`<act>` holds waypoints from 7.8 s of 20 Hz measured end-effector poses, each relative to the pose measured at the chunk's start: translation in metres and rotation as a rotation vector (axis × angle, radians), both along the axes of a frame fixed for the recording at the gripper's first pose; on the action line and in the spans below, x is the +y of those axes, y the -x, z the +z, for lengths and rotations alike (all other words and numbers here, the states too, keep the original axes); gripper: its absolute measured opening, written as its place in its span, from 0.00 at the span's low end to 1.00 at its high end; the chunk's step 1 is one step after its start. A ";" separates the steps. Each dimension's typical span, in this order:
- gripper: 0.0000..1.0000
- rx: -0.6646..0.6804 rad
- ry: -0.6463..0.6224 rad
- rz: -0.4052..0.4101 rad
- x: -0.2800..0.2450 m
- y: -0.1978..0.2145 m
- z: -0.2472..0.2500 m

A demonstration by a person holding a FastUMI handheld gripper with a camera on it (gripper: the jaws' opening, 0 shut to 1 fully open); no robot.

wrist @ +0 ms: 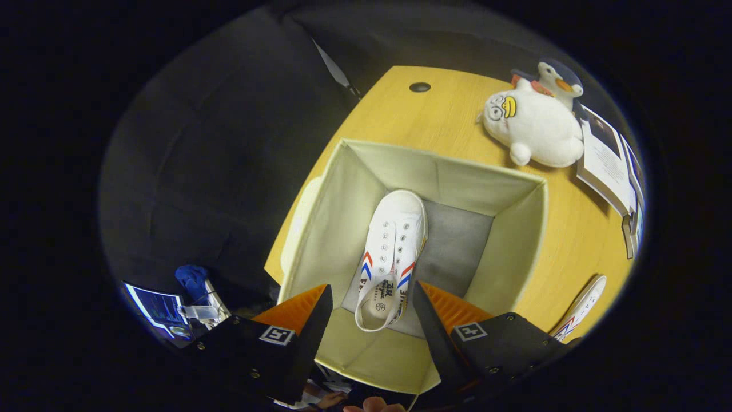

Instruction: Open the storage box then place both shoes into the box .Put the left shoe in first, then the right shoe, with the right side of both shoes facing outward in a uniform manner.

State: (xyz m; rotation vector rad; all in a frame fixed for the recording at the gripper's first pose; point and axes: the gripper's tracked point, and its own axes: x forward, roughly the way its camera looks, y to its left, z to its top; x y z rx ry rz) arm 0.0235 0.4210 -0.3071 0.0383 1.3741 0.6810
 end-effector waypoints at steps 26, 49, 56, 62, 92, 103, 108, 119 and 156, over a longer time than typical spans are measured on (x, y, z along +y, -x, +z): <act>0.86 -0.013 0.089 -0.491 -0.375 0.022 -0.029; 0.86 0.130 0.331 -0.398 -0.419 0.038 -0.142; 0.53 0.130 0.337 -0.323 -0.413 0.036 -0.154; 0.04 0.137 0.313 -0.434 -0.423 0.036 -0.146; 0.04 0.065 -0.050 -0.070 -0.073 0.001 0.040; 0.04 0.042 0.176 -0.111 -0.054 -0.001 -0.042; 0.04 0.005 0.242 -0.139 -0.049 -0.006 -0.053; 0.37 -0.120 0.113 -0.107 -0.041 -0.024 0.013; 0.98 -1.285 -0.007 -0.679 -0.398 -0.063 0.271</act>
